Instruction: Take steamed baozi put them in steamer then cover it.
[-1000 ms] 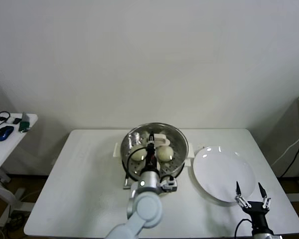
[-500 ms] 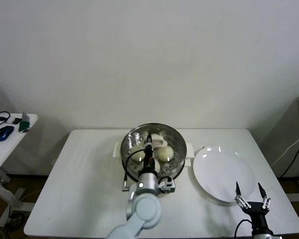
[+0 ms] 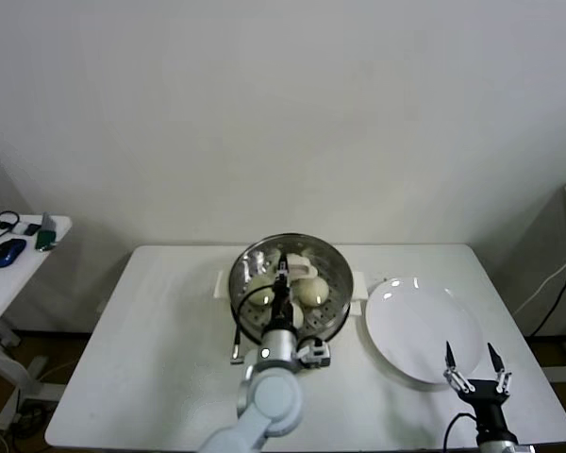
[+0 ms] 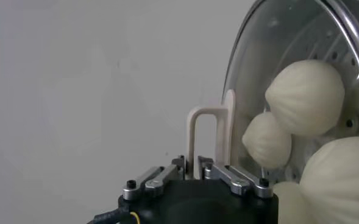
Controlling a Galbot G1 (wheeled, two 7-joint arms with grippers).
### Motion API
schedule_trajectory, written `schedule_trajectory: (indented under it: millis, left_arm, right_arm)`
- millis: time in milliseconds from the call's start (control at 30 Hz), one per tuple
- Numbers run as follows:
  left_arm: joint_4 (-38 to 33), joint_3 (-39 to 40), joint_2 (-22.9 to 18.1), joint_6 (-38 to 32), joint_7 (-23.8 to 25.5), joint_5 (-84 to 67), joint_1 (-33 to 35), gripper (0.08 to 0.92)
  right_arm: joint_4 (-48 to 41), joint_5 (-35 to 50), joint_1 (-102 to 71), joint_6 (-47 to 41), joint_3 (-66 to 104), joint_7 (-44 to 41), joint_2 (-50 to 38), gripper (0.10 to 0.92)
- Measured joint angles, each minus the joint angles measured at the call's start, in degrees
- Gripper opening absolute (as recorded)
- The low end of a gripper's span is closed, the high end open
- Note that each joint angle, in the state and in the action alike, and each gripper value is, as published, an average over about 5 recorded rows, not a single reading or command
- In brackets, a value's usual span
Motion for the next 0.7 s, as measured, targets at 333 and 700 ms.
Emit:
schedule_trajectory:
  millis: [333,700]
  left_arm:
    - [-5.4,1.2,2.9,1.4,0.5,-6.1,0.4,0.563]
    - [-15.2,-2.6,7.9,-4.0,-7.2,-22.0,5.9,0.817]
  right_arm:
    - [0.2,0.5,0.6,-1.2,-0.6,-0.2,-0.3,0.823]
    - [1.7,2.0,0.7,-3.2,-2.1,0.9,-0.5,0.823]
